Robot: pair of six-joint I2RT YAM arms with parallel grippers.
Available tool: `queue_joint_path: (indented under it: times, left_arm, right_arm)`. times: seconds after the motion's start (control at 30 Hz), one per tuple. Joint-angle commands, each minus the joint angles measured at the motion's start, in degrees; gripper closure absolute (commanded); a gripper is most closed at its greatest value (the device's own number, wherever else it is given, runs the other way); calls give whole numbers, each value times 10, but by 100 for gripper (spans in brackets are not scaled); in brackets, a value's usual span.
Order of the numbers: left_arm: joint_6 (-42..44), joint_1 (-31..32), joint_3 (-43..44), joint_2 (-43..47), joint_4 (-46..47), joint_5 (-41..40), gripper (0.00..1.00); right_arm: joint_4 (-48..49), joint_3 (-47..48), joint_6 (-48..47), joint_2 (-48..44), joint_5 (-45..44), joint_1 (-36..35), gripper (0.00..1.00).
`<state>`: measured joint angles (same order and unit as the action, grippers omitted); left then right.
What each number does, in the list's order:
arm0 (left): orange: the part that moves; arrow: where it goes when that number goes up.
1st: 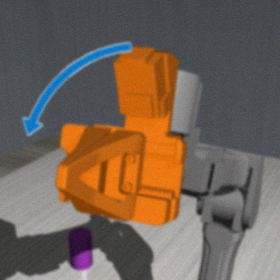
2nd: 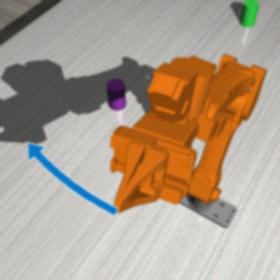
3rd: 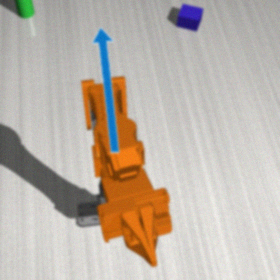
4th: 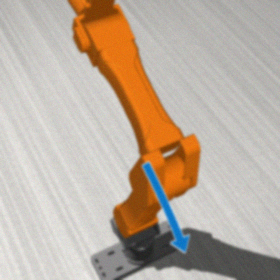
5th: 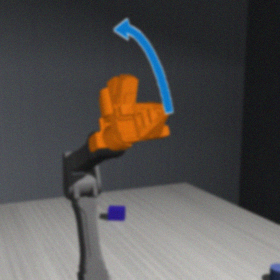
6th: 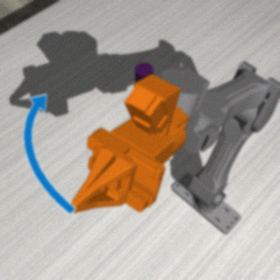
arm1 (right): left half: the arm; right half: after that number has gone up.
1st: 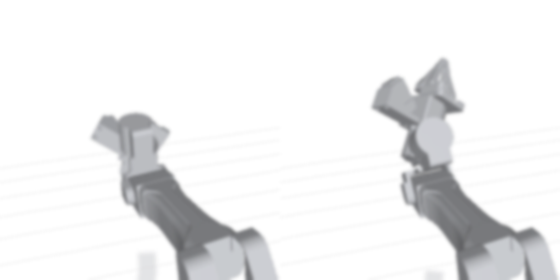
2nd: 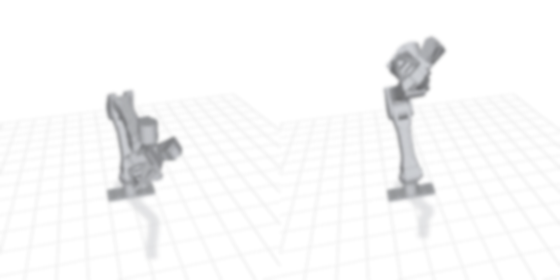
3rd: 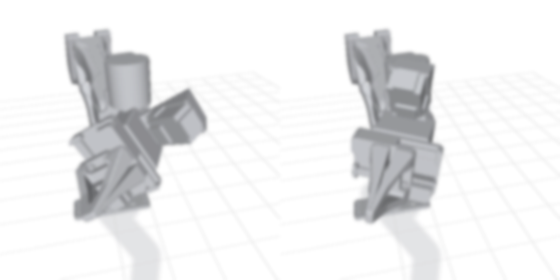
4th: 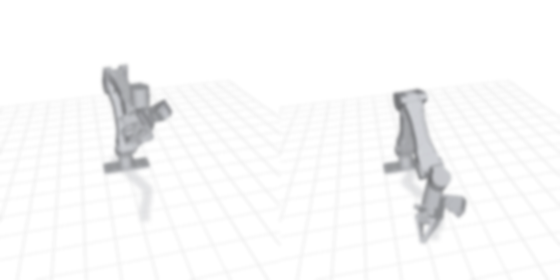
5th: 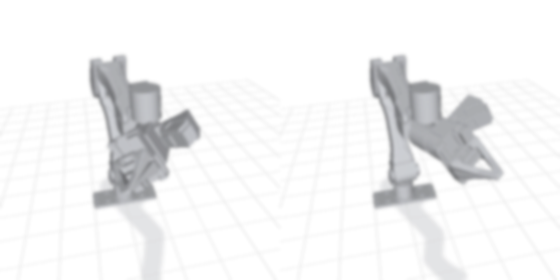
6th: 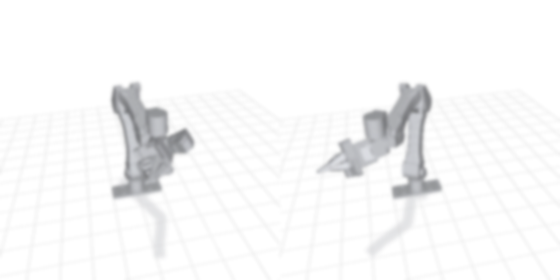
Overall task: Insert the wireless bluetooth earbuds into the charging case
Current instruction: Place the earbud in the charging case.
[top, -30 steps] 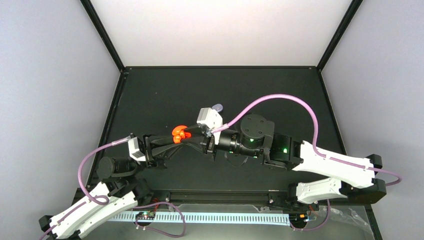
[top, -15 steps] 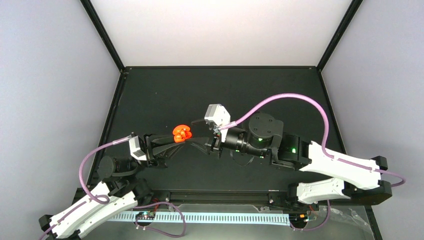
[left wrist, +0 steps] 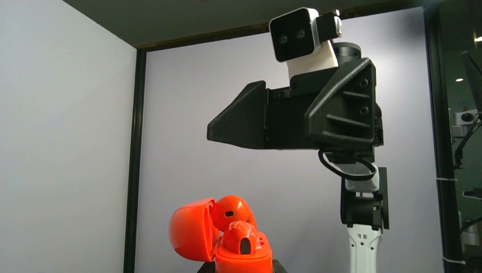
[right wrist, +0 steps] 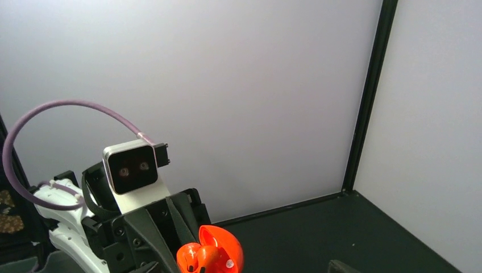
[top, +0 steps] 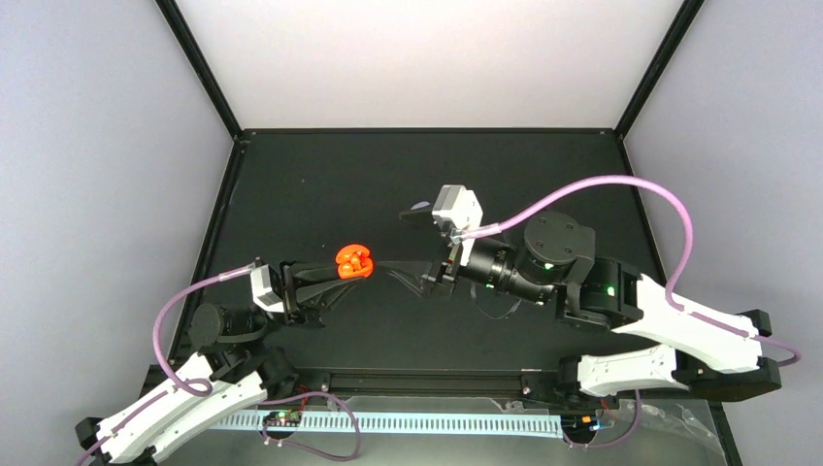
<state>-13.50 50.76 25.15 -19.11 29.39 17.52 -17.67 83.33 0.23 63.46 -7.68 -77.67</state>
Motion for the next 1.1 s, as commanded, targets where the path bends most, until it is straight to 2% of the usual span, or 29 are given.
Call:
queue_joint_path:
  times: [0.0, 0.2, 0.43, 0.7, 0.97, 1.07]
  left_arm:
    - [-10, 3, 19, 3, 14, 23, 98]
    - [-19, 3, 21, -5, 22, 53, 98]
    - [-31, 3, 23, -11, 28, 91, 98]
    - [-37, 3, 24, -4, 23, 107, 98]
    - [-38, 3, 25, -8, 23, 128, 98]
    - [-38, 3, 25, -9, 20, 130, 99]
  right_arm:
    - [-49, 35, 4, -12, -25, 1, 23]
    - [-115, 70, 7, 3, -38, 2, 16]
    - [-171, 106, 10, 29, -3, 1, 7]
    - [-208, 122, 5, 46, 29, 2, 6]
    - [-173, 124, 16, 52, 19, 1, 5]
    - [-187, 148, 13, 75, 25, 2, 5]
